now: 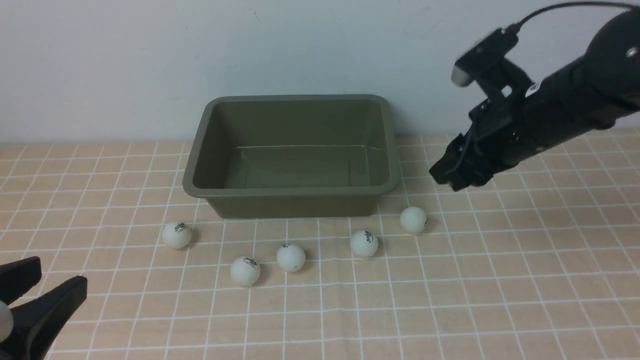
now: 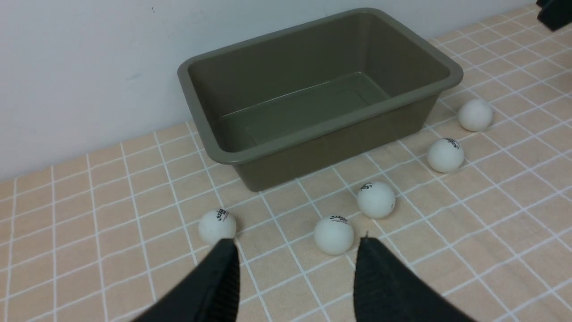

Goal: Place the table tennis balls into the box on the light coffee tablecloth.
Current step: 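Reach for and grasp a ping pong ball on the table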

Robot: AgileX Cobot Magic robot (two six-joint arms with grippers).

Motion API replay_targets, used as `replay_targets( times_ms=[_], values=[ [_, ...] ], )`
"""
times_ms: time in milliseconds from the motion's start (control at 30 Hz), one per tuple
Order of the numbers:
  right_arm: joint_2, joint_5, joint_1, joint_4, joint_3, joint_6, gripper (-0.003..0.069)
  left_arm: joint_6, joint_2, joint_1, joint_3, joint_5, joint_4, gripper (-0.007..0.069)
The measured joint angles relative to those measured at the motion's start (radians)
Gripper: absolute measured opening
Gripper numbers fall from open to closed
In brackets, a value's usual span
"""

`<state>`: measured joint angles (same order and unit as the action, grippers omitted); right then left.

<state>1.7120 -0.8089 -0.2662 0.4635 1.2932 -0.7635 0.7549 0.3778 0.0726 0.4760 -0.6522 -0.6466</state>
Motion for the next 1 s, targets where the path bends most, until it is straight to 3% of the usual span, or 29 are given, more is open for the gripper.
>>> replay_targets(
  times_ms=[133, 233, 367, 1000],
  values=[
    [0.061, 0.043, 0.000, 0.018, -0.005, -0.003, 0.0281, 0.000, 0.000, 0.000, 0.000, -0.002, 0.000, 0.0287],
    [0.133, 0.082, 0.000, 0.047, -0.007, -0.012, 0.0382, 0.000, 0.000, 0.000, 0.000, -0.006, -0.001, 0.0287],
    [0.184, 0.117, 0.000, 0.055, -0.008, -0.015, 0.0458, 0.000, 0.000, 0.000, 0.000, -0.023, -0.002, 0.0287],
    [0.272, 0.220, -0.005, 0.126, -0.008, -0.069, 0.0476, 0.000, 0.000, 0.000, 0.000, -0.055, -0.002, 0.0287]
  ],
)
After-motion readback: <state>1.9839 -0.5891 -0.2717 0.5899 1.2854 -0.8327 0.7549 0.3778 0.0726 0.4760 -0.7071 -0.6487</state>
